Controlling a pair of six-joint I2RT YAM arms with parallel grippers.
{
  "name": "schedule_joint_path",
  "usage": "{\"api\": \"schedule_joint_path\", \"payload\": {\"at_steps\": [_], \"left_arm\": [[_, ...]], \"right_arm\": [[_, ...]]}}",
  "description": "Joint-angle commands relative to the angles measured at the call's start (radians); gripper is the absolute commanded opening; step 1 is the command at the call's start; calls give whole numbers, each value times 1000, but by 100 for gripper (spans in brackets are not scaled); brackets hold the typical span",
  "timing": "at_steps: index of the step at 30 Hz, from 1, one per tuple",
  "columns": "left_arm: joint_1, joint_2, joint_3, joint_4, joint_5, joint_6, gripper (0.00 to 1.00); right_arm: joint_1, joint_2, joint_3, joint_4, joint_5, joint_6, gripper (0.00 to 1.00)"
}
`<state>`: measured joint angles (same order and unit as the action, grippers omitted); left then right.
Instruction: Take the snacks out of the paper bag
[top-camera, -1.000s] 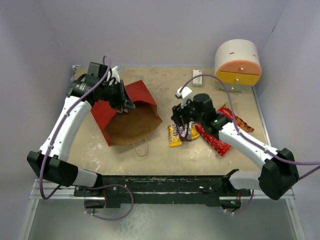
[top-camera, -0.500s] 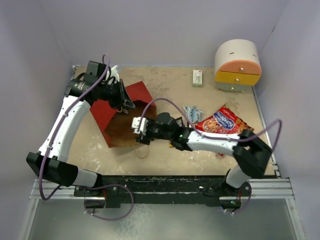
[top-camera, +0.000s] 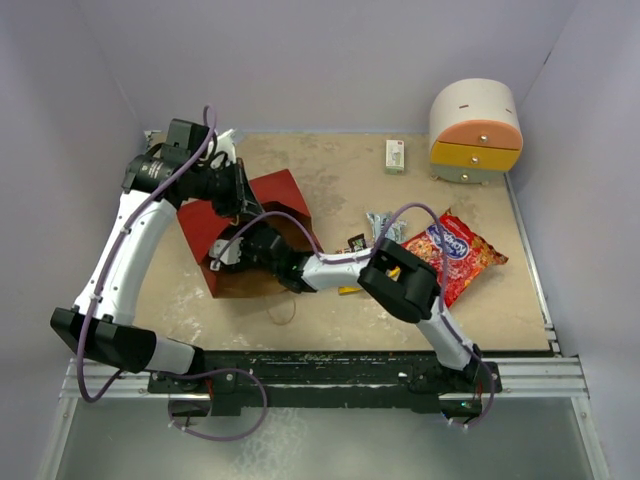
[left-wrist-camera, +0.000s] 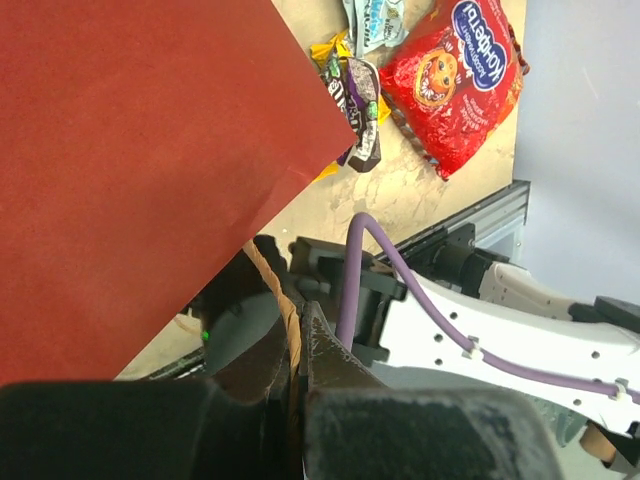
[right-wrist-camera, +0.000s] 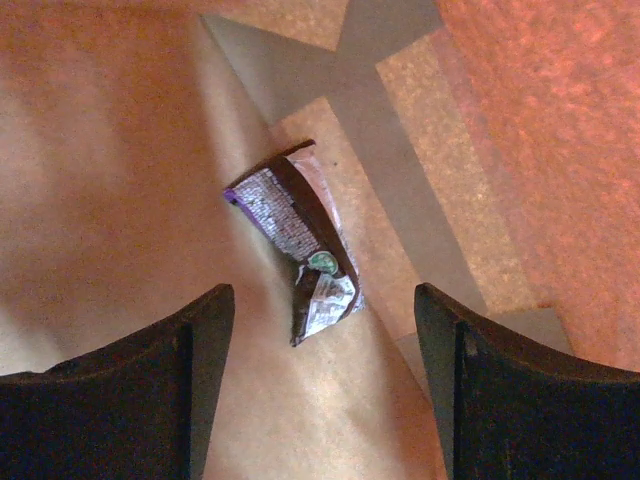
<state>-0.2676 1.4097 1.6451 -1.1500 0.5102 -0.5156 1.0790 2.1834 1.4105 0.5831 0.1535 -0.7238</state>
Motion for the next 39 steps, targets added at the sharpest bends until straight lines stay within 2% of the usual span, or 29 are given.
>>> {"api": "schedule_joint_path", "payload": {"at_steps": [1, 13, 16, 19, 21, 22, 24, 27, 32, 36, 39], "left_arm": [[-2, 0, 78, -38, 65, 82, 0], [-69, 10, 115, -44, 70, 129, 0], [-73, 12, 128, -54, 55, 132, 0], [-74, 9, 127, -62, 45, 132, 0], [-74, 9, 126, -60, 46, 132, 0], [-76, 9, 127, -59, 47, 132, 0], [-74, 11, 129, -57, 47, 132, 0], [-74, 16, 130, -58, 39, 131, 0], [-75, 21, 142, -60, 23, 129, 0], [-75, 26, 142, -56, 19, 124, 0], [-75, 27, 139, -51, 15, 118, 0]], "right_arm": [[-5, 74, 92, 30, 114, -100, 76], [-54, 230, 254, -20, 172, -88, 78], [-68, 238, 273, -32, 189, -62, 64], [-77, 221, 256, -31, 157, -49, 56], [-78, 215, 255, -39, 144, -48, 43], [-77, 208, 251, -46, 134, -49, 40], [-78, 192, 238, -48, 116, -41, 38], [-78, 162, 217, -44, 92, -3, 28], [-73, 98, 168, -82, 49, 46, 21], [-69, 30, 126, -131, -8, 104, 7], [-61, -19, 84, -154, -25, 149, 5]]}}
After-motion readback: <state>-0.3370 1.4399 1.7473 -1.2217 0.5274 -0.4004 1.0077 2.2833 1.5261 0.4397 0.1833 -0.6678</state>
